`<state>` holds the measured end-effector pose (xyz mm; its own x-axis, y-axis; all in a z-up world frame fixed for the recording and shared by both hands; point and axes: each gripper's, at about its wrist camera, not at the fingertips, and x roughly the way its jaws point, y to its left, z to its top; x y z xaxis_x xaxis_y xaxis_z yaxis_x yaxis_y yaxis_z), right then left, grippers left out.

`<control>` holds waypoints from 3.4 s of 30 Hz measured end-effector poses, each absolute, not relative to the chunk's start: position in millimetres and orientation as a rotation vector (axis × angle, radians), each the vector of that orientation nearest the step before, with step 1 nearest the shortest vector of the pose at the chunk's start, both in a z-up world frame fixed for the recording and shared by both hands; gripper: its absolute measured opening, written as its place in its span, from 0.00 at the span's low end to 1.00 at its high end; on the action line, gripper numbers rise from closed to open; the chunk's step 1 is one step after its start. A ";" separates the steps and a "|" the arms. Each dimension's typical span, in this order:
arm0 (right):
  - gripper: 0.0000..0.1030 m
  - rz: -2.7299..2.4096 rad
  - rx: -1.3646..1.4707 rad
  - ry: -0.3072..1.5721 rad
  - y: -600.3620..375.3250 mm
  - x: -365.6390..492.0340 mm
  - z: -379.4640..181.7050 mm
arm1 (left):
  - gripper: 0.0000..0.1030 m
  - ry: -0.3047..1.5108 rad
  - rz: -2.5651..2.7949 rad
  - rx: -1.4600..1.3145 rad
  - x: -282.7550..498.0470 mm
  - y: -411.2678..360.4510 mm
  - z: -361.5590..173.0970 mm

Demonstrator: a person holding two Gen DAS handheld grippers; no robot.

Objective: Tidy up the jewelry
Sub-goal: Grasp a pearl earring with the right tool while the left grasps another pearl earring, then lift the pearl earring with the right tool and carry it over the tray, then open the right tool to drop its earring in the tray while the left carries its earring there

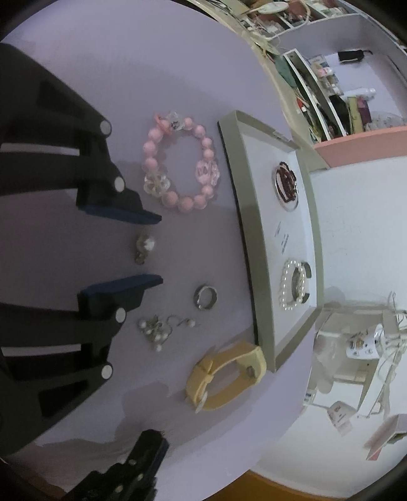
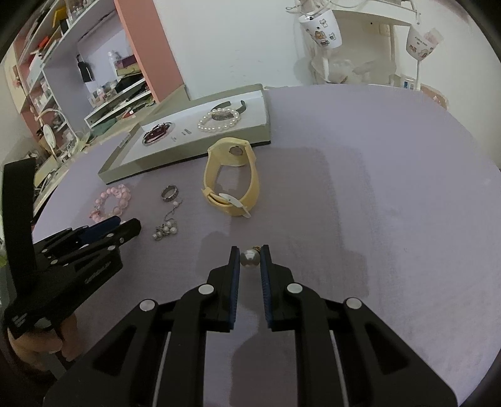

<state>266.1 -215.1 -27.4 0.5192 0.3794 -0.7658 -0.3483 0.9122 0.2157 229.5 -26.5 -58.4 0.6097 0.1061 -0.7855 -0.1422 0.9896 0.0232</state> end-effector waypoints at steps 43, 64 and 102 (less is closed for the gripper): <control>0.13 0.528 0.000 0.894 -177.5 252.7 -9.0 | 0.15 0.789 0.168 -0.057 177.5 12.6 -19.0; 0.13 0.526 -0.027 0.798 -159.8 273.1 32.1 | 0.15 0.747 0.195 -0.054 184.9 21.9 2.9; 0.33 0.469 0.048 0.947 -119.0 417.2 9.4 | 0.15 0.739 0.210 -0.066 299.4 67.2 26.2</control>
